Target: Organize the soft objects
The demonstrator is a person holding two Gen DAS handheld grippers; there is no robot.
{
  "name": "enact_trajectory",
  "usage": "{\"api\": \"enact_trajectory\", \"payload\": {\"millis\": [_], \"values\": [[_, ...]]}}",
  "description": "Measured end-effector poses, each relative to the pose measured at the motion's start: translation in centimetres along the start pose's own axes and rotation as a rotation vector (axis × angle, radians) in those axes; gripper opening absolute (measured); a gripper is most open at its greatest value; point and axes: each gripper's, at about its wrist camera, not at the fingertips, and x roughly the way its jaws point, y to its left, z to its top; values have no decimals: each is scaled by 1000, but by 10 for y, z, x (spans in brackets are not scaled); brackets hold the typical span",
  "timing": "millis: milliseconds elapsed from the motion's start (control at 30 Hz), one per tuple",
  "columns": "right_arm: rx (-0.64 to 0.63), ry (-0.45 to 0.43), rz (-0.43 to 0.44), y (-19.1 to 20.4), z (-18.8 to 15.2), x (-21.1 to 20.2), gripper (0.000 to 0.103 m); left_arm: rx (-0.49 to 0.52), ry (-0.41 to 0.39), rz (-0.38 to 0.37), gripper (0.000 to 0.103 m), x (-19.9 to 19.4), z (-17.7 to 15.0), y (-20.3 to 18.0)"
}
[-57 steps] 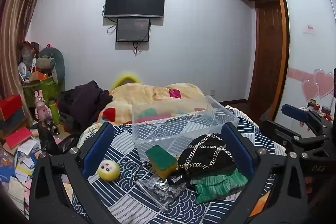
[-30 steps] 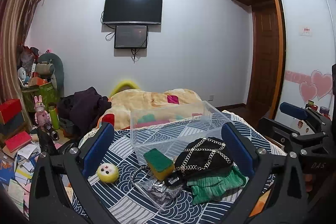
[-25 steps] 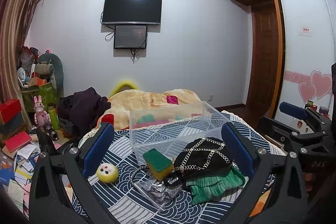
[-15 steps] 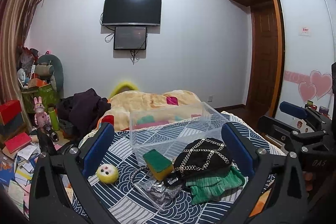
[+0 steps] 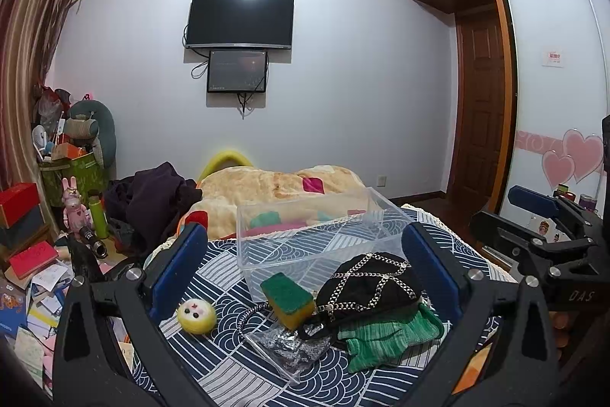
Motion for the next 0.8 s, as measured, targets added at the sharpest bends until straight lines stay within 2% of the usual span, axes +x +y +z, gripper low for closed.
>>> {"api": "enact_trajectory", "payload": {"millis": [800], "values": [[0, -5, 7, 3, 0, -2, 103, -5, 5, -10, 103, 0, 1, 0]]}}
